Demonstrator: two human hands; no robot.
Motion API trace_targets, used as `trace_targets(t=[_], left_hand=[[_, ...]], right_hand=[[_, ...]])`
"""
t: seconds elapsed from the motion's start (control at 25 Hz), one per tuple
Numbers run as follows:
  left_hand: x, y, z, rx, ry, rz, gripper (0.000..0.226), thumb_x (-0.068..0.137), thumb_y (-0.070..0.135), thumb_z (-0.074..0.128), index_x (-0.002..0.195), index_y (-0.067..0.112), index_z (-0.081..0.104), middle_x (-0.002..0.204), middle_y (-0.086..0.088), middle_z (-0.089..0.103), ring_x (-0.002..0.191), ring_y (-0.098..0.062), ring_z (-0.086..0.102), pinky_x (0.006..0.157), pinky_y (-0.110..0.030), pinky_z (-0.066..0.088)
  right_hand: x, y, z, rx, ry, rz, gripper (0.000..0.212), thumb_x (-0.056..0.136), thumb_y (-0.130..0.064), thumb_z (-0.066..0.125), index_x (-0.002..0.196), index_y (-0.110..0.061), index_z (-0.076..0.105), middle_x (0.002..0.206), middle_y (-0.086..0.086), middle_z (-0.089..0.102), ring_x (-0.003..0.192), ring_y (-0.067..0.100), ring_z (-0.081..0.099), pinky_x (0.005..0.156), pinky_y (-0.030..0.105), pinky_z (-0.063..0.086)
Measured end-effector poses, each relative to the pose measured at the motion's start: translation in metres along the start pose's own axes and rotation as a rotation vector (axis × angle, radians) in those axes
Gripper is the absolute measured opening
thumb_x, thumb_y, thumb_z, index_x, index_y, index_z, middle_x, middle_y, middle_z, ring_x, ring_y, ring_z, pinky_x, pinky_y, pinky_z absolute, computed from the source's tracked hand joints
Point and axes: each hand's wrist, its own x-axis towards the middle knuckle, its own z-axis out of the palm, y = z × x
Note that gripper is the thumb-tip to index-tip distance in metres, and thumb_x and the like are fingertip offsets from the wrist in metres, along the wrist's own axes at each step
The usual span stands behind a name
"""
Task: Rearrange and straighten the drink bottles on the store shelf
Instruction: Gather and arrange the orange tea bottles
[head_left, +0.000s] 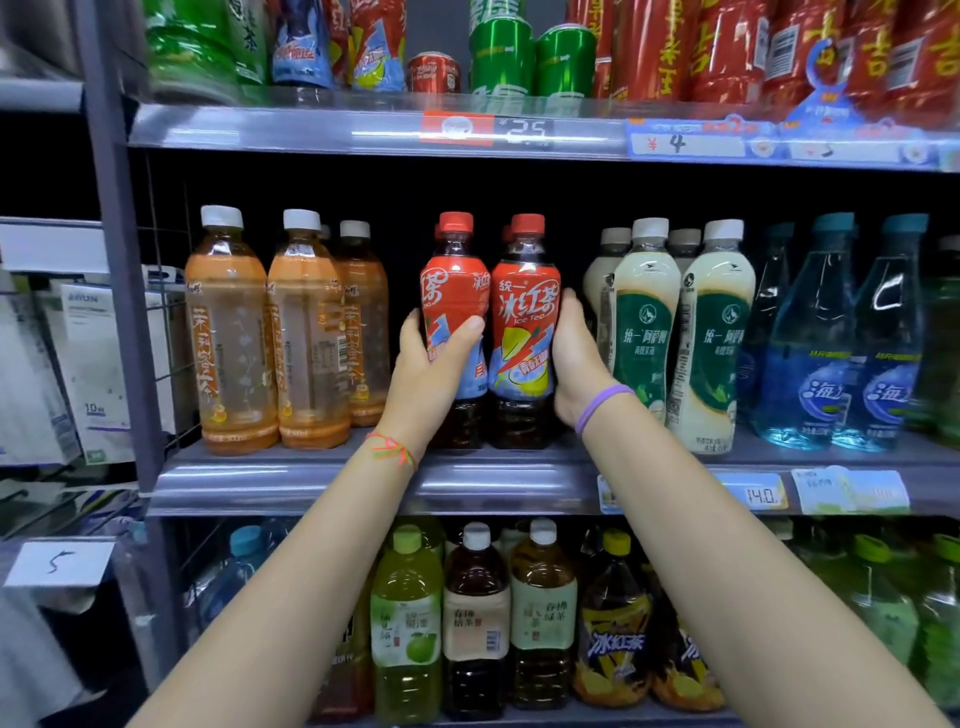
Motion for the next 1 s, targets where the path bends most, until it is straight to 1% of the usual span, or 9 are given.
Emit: trace_targets(t=[0.08, 0.2, 0.36, 0.44, 0.56, 0.68, 0.8, 0.92, 1.0], left_hand=[[-0.003, -0.003, 0.002, 0.009, 0.024, 0.024, 0.065, 0.09, 0.046, 0.065, 0.144, 0.023, 0.038, 0.122, 0.007, 0.063, 0.106, -0.004, 0.064, 0.075, -0.015, 0.048], [-0.004, -0.004, 0.006, 0.047, 0.041, 0.055, 0.06, 0.09, 0.048, 0.065, 0.141, 0.025, 0.042, 0.12, 0.006, 0.064, 0.106, -0.007, 0.065, 0.082, -0.022, 0.051], [-0.006, -0.003, 0.012, 0.067, 0.073, 0.061, 0.056, 0.09, 0.05, 0.063, 0.137, 0.025, 0.044, 0.118, 0.005, 0.065, 0.106, -0.01, 0.066, 0.092, -0.033, 0.054], [-0.009, 0.001, 0.015, 0.085, 0.098, 0.034, 0.052, 0.092, 0.048, 0.062, 0.135, 0.024, 0.045, 0.117, 0.006, 0.065, 0.106, -0.01, 0.065, 0.094, -0.034, 0.054], [-0.019, 0.008, 0.017, 0.157, 0.086, 0.05, 0.046, 0.095, 0.045, 0.058, 0.134, 0.027, 0.044, 0.12, 0.008, 0.061, 0.112, -0.01, 0.062, 0.095, -0.031, 0.051], [-0.038, 0.011, -0.004, 0.456, 0.238, 0.365, 0.047, 0.097, 0.035, 0.055, 0.139, 0.018, 0.045, 0.136, 0.002, 0.051, 0.125, -0.01, 0.047, 0.104, -0.029, 0.04], [-0.05, 0.004, -0.058, 0.807, 0.512, 0.698, 0.043, 0.09, 0.025, 0.057, 0.13, 0.009, 0.054, 0.138, -0.012, 0.05, 0.132, -0.026, 0.043, 0.112, -0.044, 0.033], [-0.04, -0.006, -0.113, 1.002, 0.607, 0.646, 0.057, 0.086, 0.022, 0.058, 0.14, 0.007, 0.045, 0.151, -0.02, 0.037, 0.141, -0.037, 0.032, 0.115, -0.055, 0.028], [-0.035, -0.013, -0.136, 0.985, 0.528, 0.518, 0.069, 0.087, 0.021, 0.059, 0.149, 0.005, 0.032, 0.156, -0.024, 0.026, 0.143, -0.041, 0.028, 0.114, -0.054, 0.031]], right_hand=[[-0.018, 0.004, 0.0, -0.056, 0.003, -0.042, 0.064, 0.098, -0.066, 0.025, 0.114, -0.02, 0.067, 0.11, 0.007, 0.073, 0.099, 0.019, 0.069, 0.093, 0.036, 0.054], [-0.04, 0.013, -0.002, -0.308, 0.026, -0.248, 0.06, 0.085, -0.071, 0.032, 0.114, -0.028, 0.062, 0.112, 0.0, 0.068, 0.103, 0.015, 0.065, 0.096, 0.042, 0.051], [-0.058, 0.026, -0.01, -0.436, -0.031, -0.448, 0.036, 0.09, -0.037, 0.055, 0.123, -0.027, 0.047, 0.116, -0.001, 0.061, 0.104, 0.012, 0.061, 0.088, 0.034, 0.051], [-0.057, 0.031, -0.015, -0.469, -0.033, -0.466, 0.043, 0.092, -0.026, 0.057, 0.132, -0.024, 0.041, 0.121, 0.002, 0.058, 0.107, 0.015, 0.059, 0.088, 0.034, 0.051], [-0.062, 0.036, -0.013, -0.611, 0.094, -0.572, 0.067, 0.093, -0.02, 0.055, 0.151, -0.01, 0.024, 0.143, 0.01, 0.04, 0.131, 0.023, 0.044, 0.106, 0.042, 0.043], [-0.081, 0.034, 0.007, -0.59, 0.216, -0.975, 0.059, 0.089, -0.013, 0.05, 0.144, 0.002, 0.035, 0.145, 0.017, 0.037, 0.139, 0.029, 0.035, 0.114, 0.047, 0.034], [-0.094, 0.037, 0.04, -0.569, 0.119, -1.183, 0.026, 0.088, -0.006, 0.051, 0.113, -0.001, 0.059, 0.117, 0.011, 0.057, 0.114, 0.025, 0.054, 0.098, 0.04, 0.045], [-0.095, 0.048, 0.087, -0.626, -0.064, -0.959, 0.017, 0.089, -0.007, 0.056, 0.106, -0.01, 0.06, 0.1, 0.001, 0.061, 0.09, 0.016, 0.058, 0.078, 0.038, 0.051], [-0.09, 0.054, 0.117, -0.677, -0.106, -0.722, 0.035, 0.09, -0.018, 0.059, 0.124, -0.014, 0.052, 0.116, 0.001, 0.059, 0.102, 0.015, 0.058, 0.087, 0.039, 0.052]])
